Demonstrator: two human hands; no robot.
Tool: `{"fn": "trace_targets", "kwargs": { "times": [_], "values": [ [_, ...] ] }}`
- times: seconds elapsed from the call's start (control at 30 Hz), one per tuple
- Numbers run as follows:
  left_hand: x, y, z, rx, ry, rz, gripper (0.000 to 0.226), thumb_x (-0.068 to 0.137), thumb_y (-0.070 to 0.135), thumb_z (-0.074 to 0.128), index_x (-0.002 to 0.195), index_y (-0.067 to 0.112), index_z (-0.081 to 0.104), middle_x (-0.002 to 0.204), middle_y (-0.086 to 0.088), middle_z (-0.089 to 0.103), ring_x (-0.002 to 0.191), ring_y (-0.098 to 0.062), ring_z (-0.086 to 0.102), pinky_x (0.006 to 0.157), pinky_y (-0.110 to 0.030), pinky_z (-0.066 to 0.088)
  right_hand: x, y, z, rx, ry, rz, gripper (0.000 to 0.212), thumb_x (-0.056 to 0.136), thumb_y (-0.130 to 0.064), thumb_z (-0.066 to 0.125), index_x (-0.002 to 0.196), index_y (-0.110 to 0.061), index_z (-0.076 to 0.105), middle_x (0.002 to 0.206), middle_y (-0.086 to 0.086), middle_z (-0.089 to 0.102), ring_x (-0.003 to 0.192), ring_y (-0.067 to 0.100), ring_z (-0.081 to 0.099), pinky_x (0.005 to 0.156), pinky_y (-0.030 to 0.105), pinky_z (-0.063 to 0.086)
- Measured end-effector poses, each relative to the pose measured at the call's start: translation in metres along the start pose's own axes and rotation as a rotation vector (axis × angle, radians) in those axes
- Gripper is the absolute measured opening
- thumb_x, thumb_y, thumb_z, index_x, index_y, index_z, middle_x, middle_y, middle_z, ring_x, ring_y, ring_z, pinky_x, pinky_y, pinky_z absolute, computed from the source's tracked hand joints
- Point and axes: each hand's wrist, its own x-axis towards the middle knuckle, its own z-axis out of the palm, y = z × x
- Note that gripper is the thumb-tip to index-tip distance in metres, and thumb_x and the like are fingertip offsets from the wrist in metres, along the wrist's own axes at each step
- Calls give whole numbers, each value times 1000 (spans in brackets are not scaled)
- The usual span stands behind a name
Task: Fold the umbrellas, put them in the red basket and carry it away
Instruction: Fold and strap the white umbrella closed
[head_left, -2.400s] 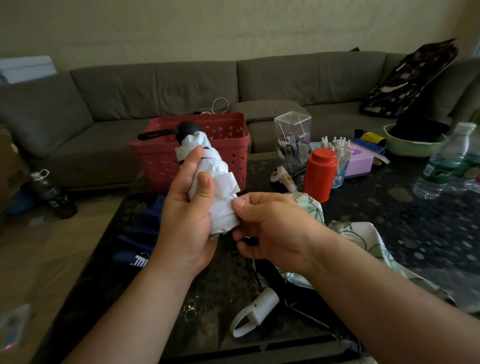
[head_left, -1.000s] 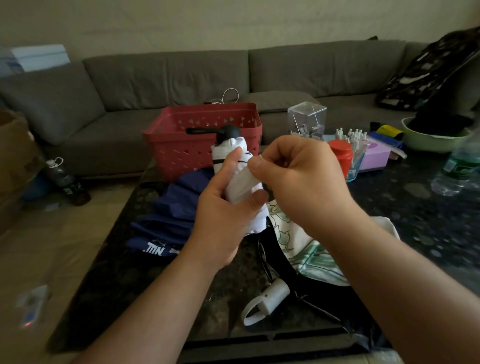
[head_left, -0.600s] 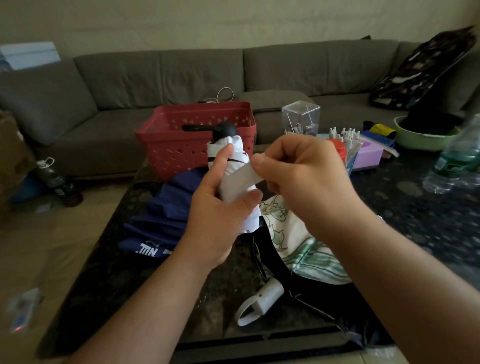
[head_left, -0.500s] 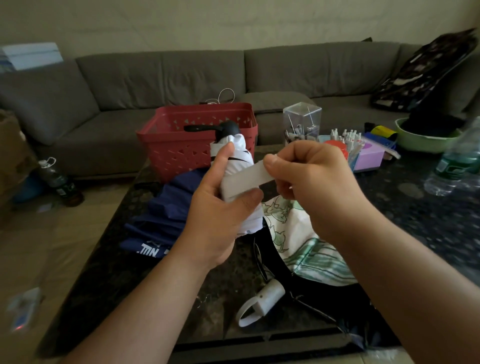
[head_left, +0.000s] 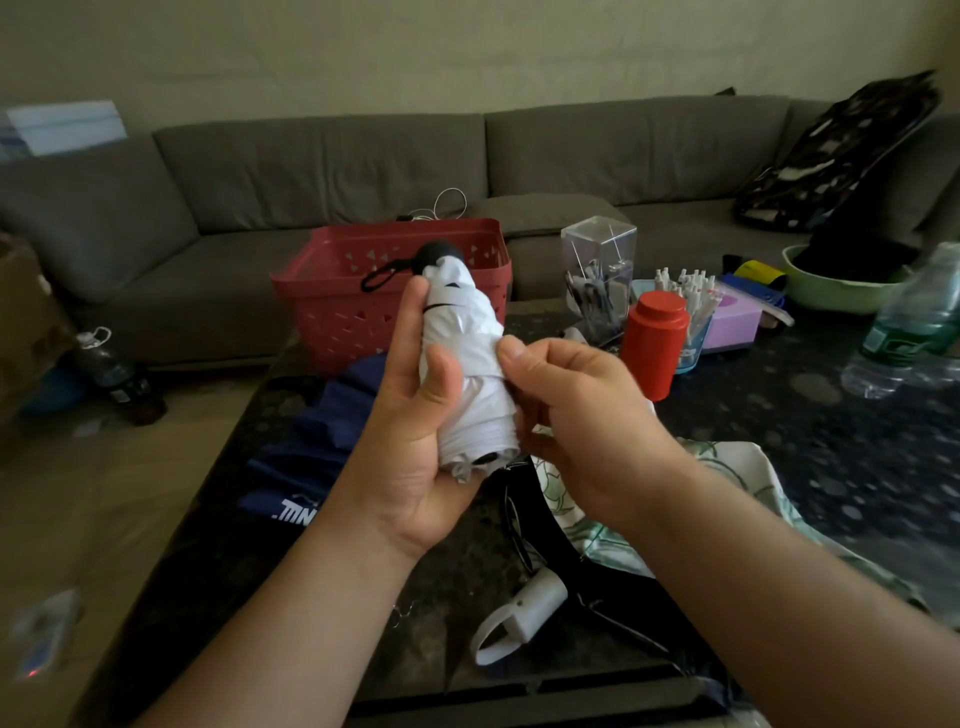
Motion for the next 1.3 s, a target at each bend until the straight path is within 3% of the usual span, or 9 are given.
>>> {"fn": "trace_targets", "kwargs": {
  "times": [0.2,0.3,0.4,0.6,0.77,0.87,0.97,1.07,1.3],
  "values": [
    [-6,2,7,80,59,47,77,88,50,66,159,40,39,156,-1,55,130,-19,65,98,-37,58,4,12,4,53,-76,118,33,84,-42,78,93,-18,58,94,5,69,86,25,61,78,38,49],
    [-8,0,6,274,23,125,82,91,61,64,162,42,29,162,8,48,145,-19,53,110,-39,51,11,14,-6,105,-194,186,66,72,-51,84,128,-24,64,124,6,74,115,31,70,102,55,54],
    [-5,3,0,515,-55,146,90,85,80,55,162,51,18,170,22,27,155,-7,34,125,-44,34,12,13,-15,88,-330,204,63,82,-57,75,138,-31,65,141,11,66,134,41,58,113,64,44],
    [-3,10,-8,611,-137,23,65,99,54,57,150,68,20,166,24,32,148,1,42,124,-39,38,6,8,-18,92,-253,75,42,81,-34,75,120,-21,69,114,5,76,105,25,72,93,49,55],
    [-4,10,-10,702,-138,29,77,99,45,63,160,55,18,163,17,44,148,-9,47,123,-44,39,5,12,-15,45,-159,25,33,70,-28,84,96,-23,64,106,3,76,98,24,71,109,61,44],
    [-3,15,-15,722,-158,3,77,97,30,63,154,59,20,155,22,52,142,-7,53,117,-36,46,8,1,-23,-99,-182,10,52,70,-26,88,116,-28,65,120,8,75,113,33,72,109,69,43],
    [-6,17,-25,780,-192,-51,82,97,27,65,149,67,16,157,32,44,145,-3,48,116,-33,46,14,-20,-40,-145,-207,-75,91,73,-23,90,144,-57,42,125,-5,73,115,23,73,96,55,58],
    [-10,17,-31,1011,-242,-129,77,95,48,73,151,63,23,149,45,43,142,10,44,113,-18,43,14,-35,-57,-315,-259,-198,88,77,-27,84,152,-47,41,129,-7,71,115,20,73,88,45,64],
    [-7,15,-39,1217,-210,-239,44,76,63,72,113,43,58,109,12,73,98,-7,72,91,-52,59,17,-19,-64,-960,-223,-234,63,73,-48,92,129,-44,65,113,-16,72,106,3,69,100,37,57]
  ]
}}
